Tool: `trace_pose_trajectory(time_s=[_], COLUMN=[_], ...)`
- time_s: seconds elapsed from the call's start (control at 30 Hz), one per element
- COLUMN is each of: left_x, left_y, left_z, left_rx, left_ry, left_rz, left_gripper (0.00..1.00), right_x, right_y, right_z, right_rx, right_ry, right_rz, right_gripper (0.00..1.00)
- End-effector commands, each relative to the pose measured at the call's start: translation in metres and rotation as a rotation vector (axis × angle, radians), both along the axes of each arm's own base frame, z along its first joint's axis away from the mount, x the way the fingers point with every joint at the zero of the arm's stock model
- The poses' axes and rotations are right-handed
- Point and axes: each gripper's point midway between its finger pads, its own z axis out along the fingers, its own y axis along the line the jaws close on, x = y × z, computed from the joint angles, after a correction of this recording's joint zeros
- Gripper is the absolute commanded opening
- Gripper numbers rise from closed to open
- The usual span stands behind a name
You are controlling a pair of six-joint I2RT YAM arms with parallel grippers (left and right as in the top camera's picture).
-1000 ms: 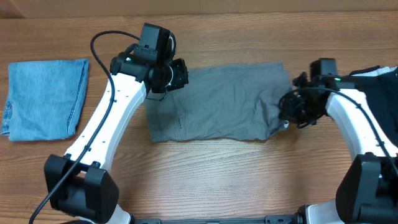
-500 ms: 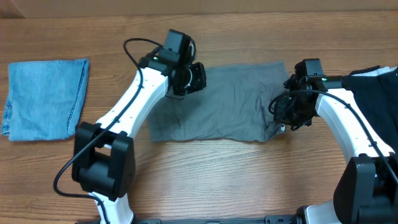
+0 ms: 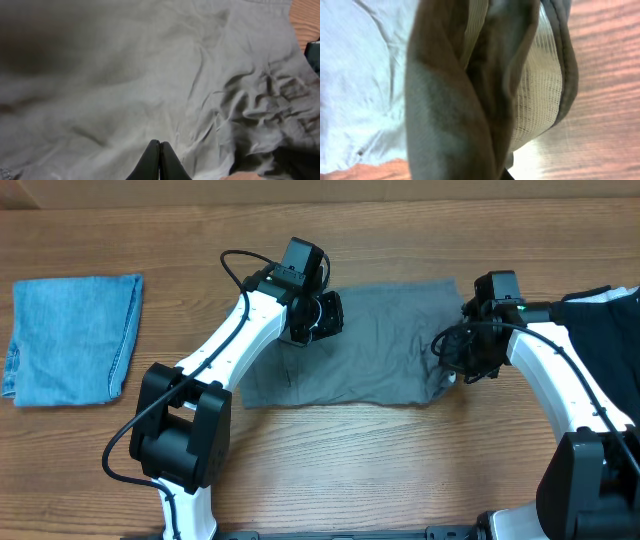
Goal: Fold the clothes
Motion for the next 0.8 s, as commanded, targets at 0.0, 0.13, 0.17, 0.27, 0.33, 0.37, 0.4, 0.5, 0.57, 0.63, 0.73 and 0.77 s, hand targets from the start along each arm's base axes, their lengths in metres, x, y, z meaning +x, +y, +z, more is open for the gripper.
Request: trace_pose_trajectory(time_s=[0.0,0.13,0.17,0.27,0.33,0.37,0.4,0.5,0.57,0.63,0.73,0.77], left_x=[-0.003,-0.004,-0.004,-0.003,-0.003,-0.001,0.0,0.003,0.003,0.002,-0.001,-0.001], left_y=[-0.001,0.0,0.0,-0.001,-0.006,-0.009,-0.009,-0.005,-0.004,-0.004,0.0,0.001], left_z=[-0.001,-0.002,-0.002,-0.001,0.0,0.0,0.0,-0.003,-0.004,-0.004,-0.007,-0.008], left_rx=[0.006,0.014,0.014,0.009,0.002,0.008,0.017,0.059,0.063,0.065,0.086,0.094], left_ry=[-0.006,-0.009,-0.008,-0.008,-0.019,-0.034,-0.041,-0.044,-0.044,-0.037,-0.019,-0.02], left_rz=[-0.041,-0.061,-0.061,-0.049,-0.052,-0.055,-0.05,-0.001,0.006,0.008,0.017,0.019], left_gripper=[0.04,0.04,0.04,0.04,0.04,0.04,0.04,0.04,0.04,0.04,0.04,0.04], right_x=[0.003,-0.003,-0.005,-0.011,-0.014,-0.015,-0.016,-0.021,-0.024,-0.024,-0.021,-0.02], right_y=[0.008,0.02,0.02,0.012,0.007,0.007,0.007,0.007,0.003,-0.002,-0.003,-0.003], right_z=[0.004,0.004,0.003,0.001,0.0,0.0,0.0,-0.001,-0.002,-0.002,-0.001,-0.001], right_rx=[-0.005,-0.007,-0.009,-0.058,-0.08,-0.079,-0.08,-0.086,-0.11,-0.136,-0.137,-0.137], right_ry=[-0.034,-0.019,-0.01,0.017,0.027,0.031,0.036,0.054,0.065,0.064,0.054,0.047], right_rz=[0.009,0.046,0.049,0.038,0.035,0.038,0.038,0.065,0.063,0.056,0.051,0.051], right_gripper=[0.04,0.04,0.04,0.04,0.04,0.04,0.04,0.04,0.04,0.04,0.04,0.04])
